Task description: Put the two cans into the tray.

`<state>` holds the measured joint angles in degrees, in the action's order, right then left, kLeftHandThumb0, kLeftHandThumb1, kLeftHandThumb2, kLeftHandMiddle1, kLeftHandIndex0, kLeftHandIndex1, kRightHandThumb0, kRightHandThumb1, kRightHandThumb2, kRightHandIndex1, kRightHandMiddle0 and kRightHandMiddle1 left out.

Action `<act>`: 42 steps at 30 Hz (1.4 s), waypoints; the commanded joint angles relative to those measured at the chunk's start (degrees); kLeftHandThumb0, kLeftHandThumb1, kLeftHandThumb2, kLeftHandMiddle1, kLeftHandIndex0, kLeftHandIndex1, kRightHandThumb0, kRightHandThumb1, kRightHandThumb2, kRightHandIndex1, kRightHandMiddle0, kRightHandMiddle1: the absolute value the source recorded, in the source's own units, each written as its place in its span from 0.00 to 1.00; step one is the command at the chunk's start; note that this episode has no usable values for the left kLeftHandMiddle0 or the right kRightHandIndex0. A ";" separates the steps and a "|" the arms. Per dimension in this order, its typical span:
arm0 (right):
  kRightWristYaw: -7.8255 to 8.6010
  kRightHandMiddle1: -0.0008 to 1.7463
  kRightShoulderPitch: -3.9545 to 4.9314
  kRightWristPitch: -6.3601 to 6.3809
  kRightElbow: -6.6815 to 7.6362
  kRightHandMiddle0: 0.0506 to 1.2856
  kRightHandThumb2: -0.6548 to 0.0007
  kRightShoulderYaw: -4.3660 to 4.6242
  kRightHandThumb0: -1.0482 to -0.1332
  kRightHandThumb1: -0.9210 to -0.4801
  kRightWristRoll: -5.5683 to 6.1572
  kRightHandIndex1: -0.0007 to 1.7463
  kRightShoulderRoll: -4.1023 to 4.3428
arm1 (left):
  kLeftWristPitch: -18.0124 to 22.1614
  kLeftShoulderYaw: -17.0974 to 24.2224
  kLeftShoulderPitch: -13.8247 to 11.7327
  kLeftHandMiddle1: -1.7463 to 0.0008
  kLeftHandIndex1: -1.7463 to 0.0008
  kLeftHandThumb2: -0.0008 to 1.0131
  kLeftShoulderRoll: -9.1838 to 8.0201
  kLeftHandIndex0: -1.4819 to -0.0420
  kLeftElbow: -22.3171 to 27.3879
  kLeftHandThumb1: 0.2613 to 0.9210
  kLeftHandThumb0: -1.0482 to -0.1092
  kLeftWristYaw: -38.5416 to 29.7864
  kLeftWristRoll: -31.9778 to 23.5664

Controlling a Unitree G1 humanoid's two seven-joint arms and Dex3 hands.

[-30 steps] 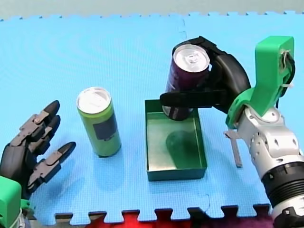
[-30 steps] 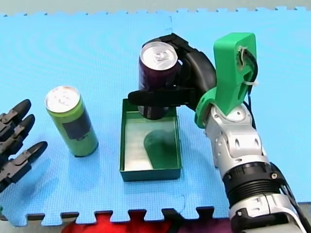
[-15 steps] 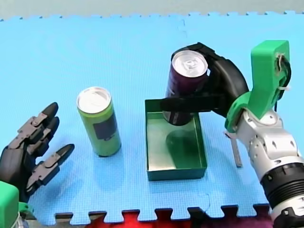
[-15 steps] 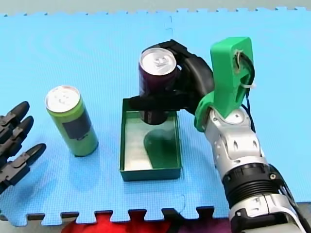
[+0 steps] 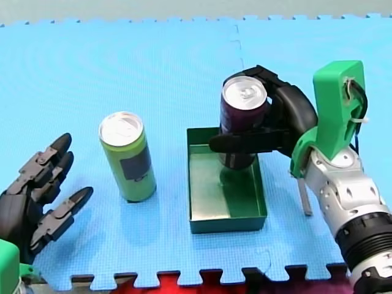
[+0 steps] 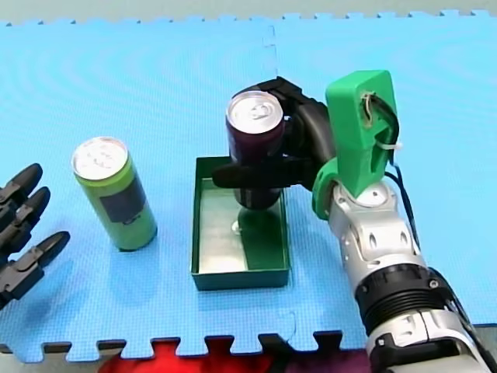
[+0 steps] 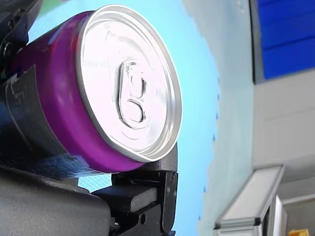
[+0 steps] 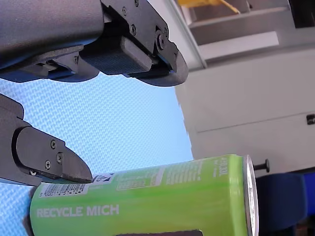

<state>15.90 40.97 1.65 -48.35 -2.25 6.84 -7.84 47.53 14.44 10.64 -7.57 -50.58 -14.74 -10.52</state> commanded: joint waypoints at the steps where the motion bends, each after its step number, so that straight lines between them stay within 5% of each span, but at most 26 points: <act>1: -0.08 1.00 0.82 1.26 -0.63 0.35 0.98 -0.16 0.96 0.25 0.00 1.00 0.20 | 0.59 0.28 0.24 1.00 1.00 0.04 -0.29 0.69 -0.28 1.00 0.00 -0.07 -0.34; 14: 0.23 1.00 1.17 4.67 -4.45 0.35 0.98 -0.80 0.96 0.24 0.02 1.00 -0.21 | 1.40 0.58 0.14 1.00 1.00 0.05 -0.39 0.69 -0.61 1.00 0.00 -0.95 -0.67; 21: 0.91 1.00 2.05 6.50 -6.87 0.34 0.98 -1.97 0.95 0.24 0.85 1.00 -0.74 | 1.66 0.62 0.18 1.00 1.00 0.05 -0.60 0.69 -0.80 1.00 0.00 -1.13 -0.69; 29: 1.44 1.00 1.92 8.02 -8.11 0.34 0.98 -3.14 0.95 0.24 1.74 1.00 -1.34 | 1.58 0.76 0.01 1.00 1.00 0.06 -0.94 0.69 -0.37 1.00 0.00 -1.56 -1.01; 42: 4.54 1.00 2.05 12.24 -11.56 0.35 0.99 -5.73 0.93 0.25 3.75 1.00 -2.07 | 1.18 1.05 -0.23 1.00 1.00 0.06 -1.12 0.69 0.72 1.00 0.00 -2.47 -1.75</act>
<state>20.12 42.38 13.00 -59.87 -7.62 10.03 -10.00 48.85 15.32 10.58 -8.31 -50.31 -17.19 -11.95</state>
